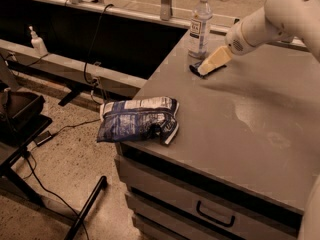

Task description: Move rxbar chocolate near blue plastic bottle

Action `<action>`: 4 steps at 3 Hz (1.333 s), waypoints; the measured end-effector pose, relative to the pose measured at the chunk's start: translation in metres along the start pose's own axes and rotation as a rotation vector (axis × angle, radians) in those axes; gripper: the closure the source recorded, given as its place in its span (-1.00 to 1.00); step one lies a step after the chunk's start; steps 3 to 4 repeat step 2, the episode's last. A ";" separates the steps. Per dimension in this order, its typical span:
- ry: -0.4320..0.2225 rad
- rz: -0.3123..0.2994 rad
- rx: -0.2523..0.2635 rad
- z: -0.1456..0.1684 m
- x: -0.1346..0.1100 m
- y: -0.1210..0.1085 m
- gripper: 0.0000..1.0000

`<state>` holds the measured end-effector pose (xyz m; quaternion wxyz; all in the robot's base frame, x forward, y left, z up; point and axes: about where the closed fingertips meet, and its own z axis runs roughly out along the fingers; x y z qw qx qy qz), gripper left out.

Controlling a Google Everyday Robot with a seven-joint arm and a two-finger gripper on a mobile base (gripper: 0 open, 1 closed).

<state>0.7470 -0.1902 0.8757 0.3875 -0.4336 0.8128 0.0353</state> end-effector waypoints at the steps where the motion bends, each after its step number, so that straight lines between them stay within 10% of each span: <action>1: 0.059 -0.089 -0.014 -0.074 -0.001 -0.038 -1.00; 4: 0.056 -0.088 -0.019 -0.071 -0.003 -0.036 -1.00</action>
Offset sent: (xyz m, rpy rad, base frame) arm -0.0048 -0.0304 0.0301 -0.0553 0.0074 0.0438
